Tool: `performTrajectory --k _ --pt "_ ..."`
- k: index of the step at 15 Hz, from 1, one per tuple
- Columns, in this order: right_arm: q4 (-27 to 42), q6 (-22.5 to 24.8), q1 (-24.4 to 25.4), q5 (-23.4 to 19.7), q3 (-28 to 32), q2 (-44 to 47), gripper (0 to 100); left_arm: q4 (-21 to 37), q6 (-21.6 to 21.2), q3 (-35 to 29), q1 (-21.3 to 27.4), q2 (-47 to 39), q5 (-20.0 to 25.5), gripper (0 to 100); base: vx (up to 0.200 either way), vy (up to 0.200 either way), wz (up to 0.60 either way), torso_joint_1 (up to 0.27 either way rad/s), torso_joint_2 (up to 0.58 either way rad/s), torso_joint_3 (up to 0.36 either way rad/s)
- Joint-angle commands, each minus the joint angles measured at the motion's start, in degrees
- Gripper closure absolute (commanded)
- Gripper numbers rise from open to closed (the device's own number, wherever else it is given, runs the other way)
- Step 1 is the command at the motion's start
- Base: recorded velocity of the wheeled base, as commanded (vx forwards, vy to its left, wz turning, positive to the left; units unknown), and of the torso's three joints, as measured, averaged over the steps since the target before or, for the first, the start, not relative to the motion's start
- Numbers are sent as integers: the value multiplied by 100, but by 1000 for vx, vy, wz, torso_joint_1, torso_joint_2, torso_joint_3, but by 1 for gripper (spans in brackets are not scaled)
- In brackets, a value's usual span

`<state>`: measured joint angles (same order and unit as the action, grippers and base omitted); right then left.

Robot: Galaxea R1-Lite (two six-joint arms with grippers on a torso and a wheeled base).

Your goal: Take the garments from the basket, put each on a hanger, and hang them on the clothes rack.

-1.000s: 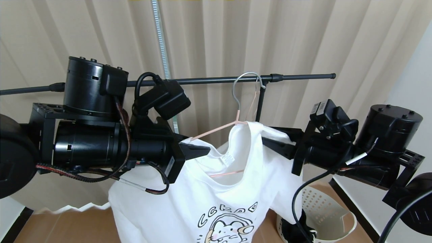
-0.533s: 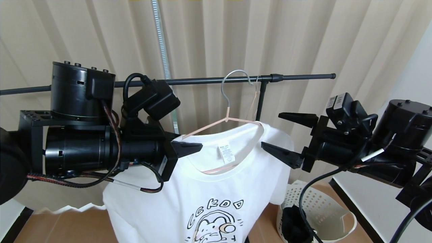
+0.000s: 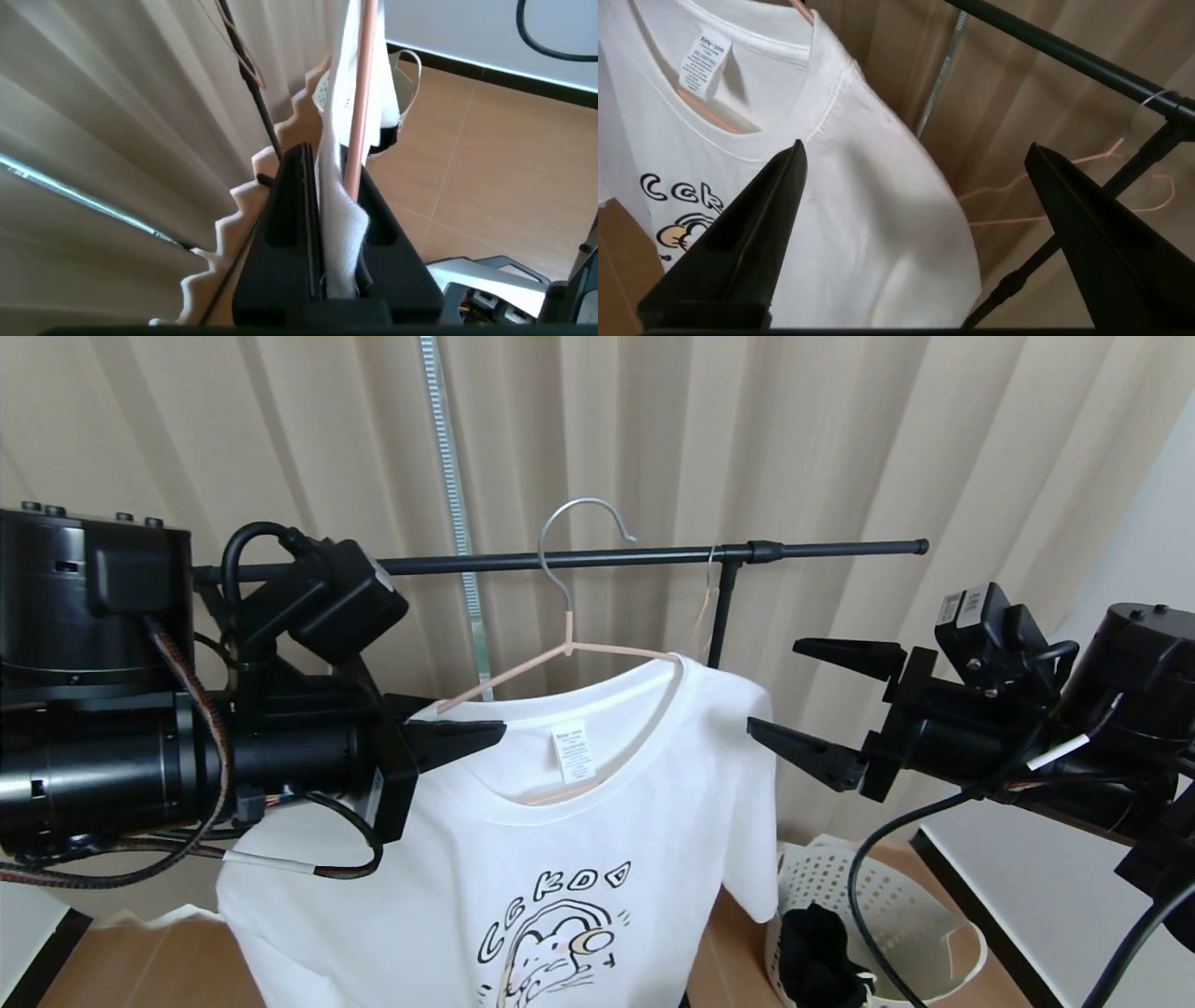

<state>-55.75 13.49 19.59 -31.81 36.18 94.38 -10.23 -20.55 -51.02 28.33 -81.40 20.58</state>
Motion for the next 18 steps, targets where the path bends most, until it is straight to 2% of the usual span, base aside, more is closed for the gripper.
performTrajectory --k 1,6,9,13,18 --pt "-6 13 -8 8 38 248 0 -146 7 250 -135 326 -1 100 0 0 0 0 0 0" --pt "-24 39 -148 8 223 793 0 -155 174 347 -293 660 -1 100 0 0 0 0 0 0" --pt "-24 241 -315 8 346 1126 0 -146 192 356 -416 774 8 100 0 0 0 0 0 0" --pt "-24 426 -377 16 407 1364 0 -155 174 391 -434 801 16 100 0 0 0 0 0 0" --pt "-41 426 -377 34 530 1680 0 -155 210 426 -434 845 16 100 0 0 0 0 0 0"
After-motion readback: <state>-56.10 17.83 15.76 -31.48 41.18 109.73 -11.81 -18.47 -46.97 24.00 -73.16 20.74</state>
